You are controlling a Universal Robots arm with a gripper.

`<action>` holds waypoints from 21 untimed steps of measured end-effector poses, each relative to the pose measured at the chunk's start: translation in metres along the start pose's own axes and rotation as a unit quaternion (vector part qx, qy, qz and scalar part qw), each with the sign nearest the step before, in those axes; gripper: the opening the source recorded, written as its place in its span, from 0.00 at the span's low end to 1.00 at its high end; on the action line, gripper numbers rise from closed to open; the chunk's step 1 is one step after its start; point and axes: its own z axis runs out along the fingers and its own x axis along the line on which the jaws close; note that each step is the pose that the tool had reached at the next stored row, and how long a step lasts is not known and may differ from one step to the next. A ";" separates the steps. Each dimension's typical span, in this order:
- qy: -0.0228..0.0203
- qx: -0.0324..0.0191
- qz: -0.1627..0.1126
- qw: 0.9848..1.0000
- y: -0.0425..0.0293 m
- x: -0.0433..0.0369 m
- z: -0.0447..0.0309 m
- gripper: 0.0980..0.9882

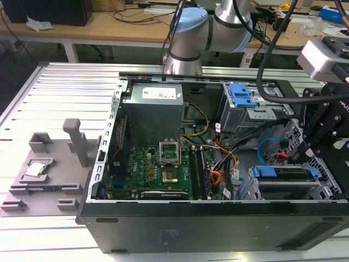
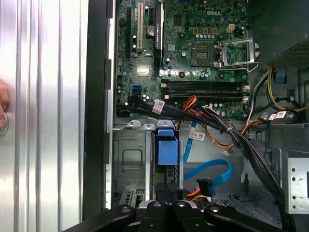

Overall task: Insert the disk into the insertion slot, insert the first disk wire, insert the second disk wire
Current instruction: 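Insert the disk into the insertion slot, then insert the first disk wire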

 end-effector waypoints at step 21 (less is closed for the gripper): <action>0.000 -0.003 0.000 1.000 -0.0155 -0.0214 0.0247 0.23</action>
